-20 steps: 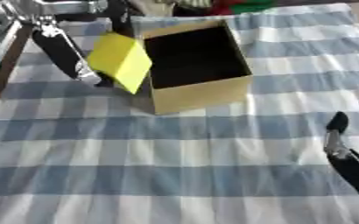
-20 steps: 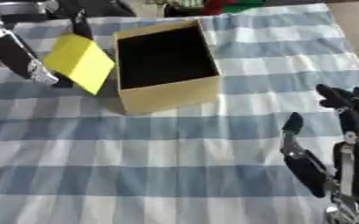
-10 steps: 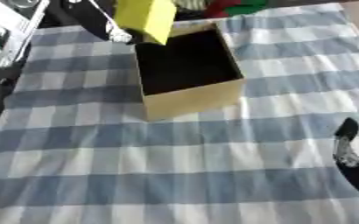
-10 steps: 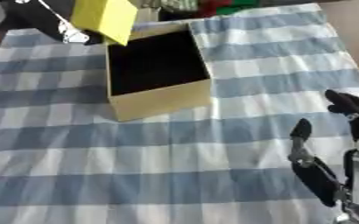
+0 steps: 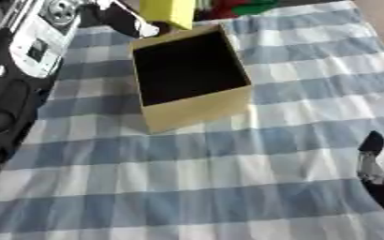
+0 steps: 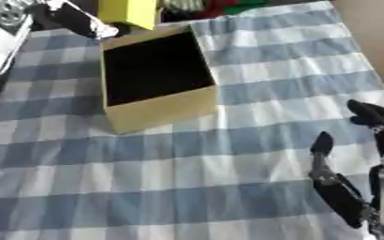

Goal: Pick up objects on the table and place them in the box.

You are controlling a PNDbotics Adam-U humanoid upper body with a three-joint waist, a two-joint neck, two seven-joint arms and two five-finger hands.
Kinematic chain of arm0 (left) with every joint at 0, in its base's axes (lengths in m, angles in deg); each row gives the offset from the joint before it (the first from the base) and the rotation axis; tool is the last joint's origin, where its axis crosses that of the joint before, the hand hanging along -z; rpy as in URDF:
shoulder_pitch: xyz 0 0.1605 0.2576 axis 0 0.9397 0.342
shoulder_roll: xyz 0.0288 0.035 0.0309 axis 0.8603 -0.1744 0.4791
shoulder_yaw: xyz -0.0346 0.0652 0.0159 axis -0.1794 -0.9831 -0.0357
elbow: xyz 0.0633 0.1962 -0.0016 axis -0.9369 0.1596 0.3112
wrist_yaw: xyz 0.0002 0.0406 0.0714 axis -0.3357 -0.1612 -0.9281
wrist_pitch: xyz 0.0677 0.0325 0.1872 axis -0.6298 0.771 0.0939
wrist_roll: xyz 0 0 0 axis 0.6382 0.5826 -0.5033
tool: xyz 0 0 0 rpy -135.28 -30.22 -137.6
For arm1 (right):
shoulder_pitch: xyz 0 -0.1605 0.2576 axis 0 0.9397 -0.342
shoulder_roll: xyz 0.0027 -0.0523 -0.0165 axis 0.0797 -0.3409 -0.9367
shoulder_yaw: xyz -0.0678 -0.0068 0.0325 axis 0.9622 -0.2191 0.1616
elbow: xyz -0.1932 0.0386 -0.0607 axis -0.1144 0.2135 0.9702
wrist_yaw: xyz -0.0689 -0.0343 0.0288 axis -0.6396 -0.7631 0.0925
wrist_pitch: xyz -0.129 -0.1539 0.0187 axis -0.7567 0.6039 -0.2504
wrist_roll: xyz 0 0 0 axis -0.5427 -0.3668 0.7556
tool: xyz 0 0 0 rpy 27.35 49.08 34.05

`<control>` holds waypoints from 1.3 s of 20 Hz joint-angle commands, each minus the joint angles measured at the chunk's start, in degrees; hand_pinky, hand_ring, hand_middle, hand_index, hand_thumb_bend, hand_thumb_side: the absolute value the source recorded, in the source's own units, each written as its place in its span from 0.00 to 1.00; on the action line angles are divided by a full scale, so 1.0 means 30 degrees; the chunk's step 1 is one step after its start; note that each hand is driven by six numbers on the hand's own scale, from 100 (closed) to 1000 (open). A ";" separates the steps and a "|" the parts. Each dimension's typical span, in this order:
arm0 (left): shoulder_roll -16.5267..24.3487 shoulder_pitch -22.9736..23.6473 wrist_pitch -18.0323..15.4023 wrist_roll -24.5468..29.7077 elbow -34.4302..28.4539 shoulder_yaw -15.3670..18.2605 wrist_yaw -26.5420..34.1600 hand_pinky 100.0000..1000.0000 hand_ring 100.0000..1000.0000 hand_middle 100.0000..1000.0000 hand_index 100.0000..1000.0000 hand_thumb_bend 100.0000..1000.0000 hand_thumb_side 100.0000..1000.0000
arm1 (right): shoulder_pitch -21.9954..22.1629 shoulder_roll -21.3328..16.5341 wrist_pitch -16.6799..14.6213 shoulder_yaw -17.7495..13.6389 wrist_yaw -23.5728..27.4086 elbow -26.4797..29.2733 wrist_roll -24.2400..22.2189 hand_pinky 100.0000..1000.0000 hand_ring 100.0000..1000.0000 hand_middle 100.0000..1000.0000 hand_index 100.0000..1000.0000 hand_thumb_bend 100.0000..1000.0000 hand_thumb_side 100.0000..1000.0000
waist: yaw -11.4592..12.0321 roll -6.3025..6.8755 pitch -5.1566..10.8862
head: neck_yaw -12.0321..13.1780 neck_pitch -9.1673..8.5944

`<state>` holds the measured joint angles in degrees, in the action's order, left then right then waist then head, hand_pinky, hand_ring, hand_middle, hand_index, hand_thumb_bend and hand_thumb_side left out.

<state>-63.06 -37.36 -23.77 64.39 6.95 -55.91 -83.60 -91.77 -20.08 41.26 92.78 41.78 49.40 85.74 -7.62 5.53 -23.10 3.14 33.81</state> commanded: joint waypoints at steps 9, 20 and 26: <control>-0.0142 0.0285 -0.1821 0.1256 0.1739 0.0216 -0.0704 0.84 0.74 0.62 0.74 0.38 0.00 | -0.0194 0.0010 0.0019 -0.0184 0.0125 0.0287 0.0221 0.92 0.60 0.68 0.83 0.00 0.38 | -0.0158 -0.0084 0.0269 | -0.0060 -0.0086; 0.0018 0.0387 -0.3241 -0.0412 0.1634 0.0589 -0.1041 0.87 0.87 0.85 0.97 0.69 0.29 | -0.0118 0.0198 0.0187 -0.0196 0.0087 0.0287 0.0168 0.92 0.60 0.68 0.83 0.00 0.38 | -0.0200 -0.0005 0.0245 | -0.0172 -0.0066; -0.0004 0.0376 -0.3224 -0.1377 0.1706 0.0570 -0.1347 0.87 0.87 0.84 0.97 0.71 0.31 | -0.0063 0.0316 0.0332 -0.0188 0.0039 0.0287 0.0105 0.92 0.59 0.68 0.83 0.00 0.38 | -0.0080 -0.0002 0.0251 | -0.0209 -0.0053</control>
<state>-64.27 -35.19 -33.44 60.94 12.80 -54.93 -87.40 -91.93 -18.92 42.05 92.47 41.82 49.40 85.99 -7.92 5.86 -23.51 2.62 33.66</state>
